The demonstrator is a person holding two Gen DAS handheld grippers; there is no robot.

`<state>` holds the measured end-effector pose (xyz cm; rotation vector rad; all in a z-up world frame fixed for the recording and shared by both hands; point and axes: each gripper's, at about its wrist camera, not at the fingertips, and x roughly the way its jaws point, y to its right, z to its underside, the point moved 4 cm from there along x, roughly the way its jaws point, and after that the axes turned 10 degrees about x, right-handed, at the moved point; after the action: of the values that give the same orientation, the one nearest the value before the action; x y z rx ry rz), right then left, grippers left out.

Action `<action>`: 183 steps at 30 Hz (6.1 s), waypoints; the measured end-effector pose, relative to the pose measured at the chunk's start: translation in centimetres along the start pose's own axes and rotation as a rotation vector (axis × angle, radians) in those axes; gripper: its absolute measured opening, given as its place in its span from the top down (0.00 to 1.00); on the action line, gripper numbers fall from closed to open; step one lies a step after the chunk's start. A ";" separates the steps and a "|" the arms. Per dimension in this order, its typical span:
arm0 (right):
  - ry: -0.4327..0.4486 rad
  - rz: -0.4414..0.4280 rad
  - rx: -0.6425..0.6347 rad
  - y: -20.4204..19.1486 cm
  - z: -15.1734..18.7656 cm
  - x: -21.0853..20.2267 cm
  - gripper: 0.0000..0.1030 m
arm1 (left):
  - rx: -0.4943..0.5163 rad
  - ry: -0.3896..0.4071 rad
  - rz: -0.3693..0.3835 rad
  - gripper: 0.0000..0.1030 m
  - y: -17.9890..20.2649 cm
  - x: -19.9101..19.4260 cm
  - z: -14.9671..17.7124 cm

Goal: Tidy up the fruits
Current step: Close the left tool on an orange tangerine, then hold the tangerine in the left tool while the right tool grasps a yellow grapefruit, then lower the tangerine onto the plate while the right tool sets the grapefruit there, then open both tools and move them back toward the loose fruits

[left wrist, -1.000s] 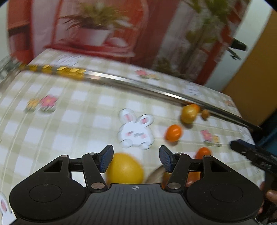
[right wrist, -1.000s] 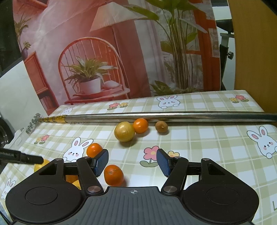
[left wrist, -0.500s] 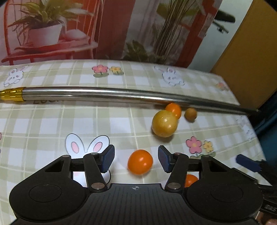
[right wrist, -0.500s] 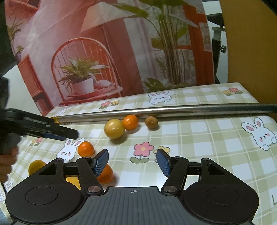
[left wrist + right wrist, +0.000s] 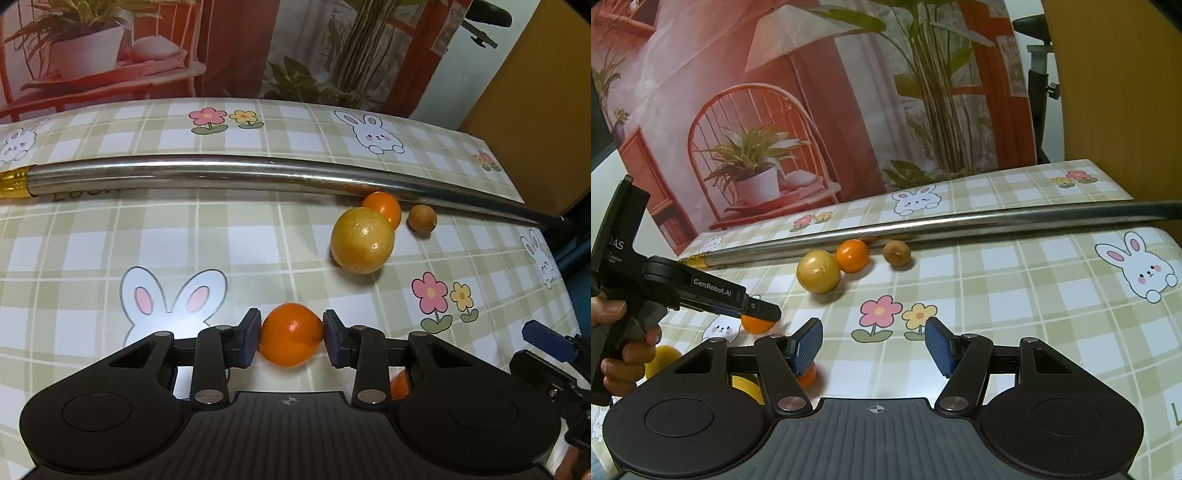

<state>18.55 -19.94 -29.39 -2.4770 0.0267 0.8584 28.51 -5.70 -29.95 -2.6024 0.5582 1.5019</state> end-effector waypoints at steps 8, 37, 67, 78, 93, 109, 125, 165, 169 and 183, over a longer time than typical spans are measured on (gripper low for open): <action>-0.007 -0.004 -0.005 -0.5 0.1 -0.4 0.44 | -0.011 0.089 0.006 0.63 -0.4 -4.4 1.1; -0.206 -0.206 -0.399 -19.6 3.4 3.6 0.44 | -0.257 0.253 -0.191 0.63 -12.6 -17.7 13.2; -0.467 -0.151 -0.481 -24.4 8.4 9.8 0.50 | -0.258 0.268 -0.172 0.63 -13.5 -17.5 15.2; -0.382 -0.198 -0.408 -23.9 6.7 7.6 0.51 | -0.227 0.269 -0.169 0.63 -12.2 -18.3 14.8; -0.128 -0.200 -0.249 -17.0 2.6 -1.8 0.50 | -0.124 0.265 -0.100 0.63 -5.1 -18.8 13.8; -0.133 -0.161 -0.108 -9.4 8.2 -7.5 0.50 | 0.019 0.189 -0.067 0.63 3.5 -16.7 17.4; -0.179 -0.175 -0.140 -9.1 11.0 -8.2 0.50 | 0.078 0.118 -0.028 0.63 5.8 -14.3 19.0; -0.178 -0.126 -0.178 -9.0 11.7 -7.4 0.48 | 0.075 0.113 -0.040 0.62 5.4 -13.9 19.4; -0.177 -0.125 -0.179 -9.1 11.7 -7.4 0.48 | 0.076 0.122 -0.047 0.62 5.4 -14.0 19.4; -0.141 -0.117 -0.185 -8.8 11.0 -8.1 0.48 | 0.083 0.171 -0.093 0.62 4.6 -15.5 18.6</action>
<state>7.33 -8.23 -27.97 -2.5508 -0.2553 1.0229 4.64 -1.16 -25.87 -2.6679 0.4946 1.2112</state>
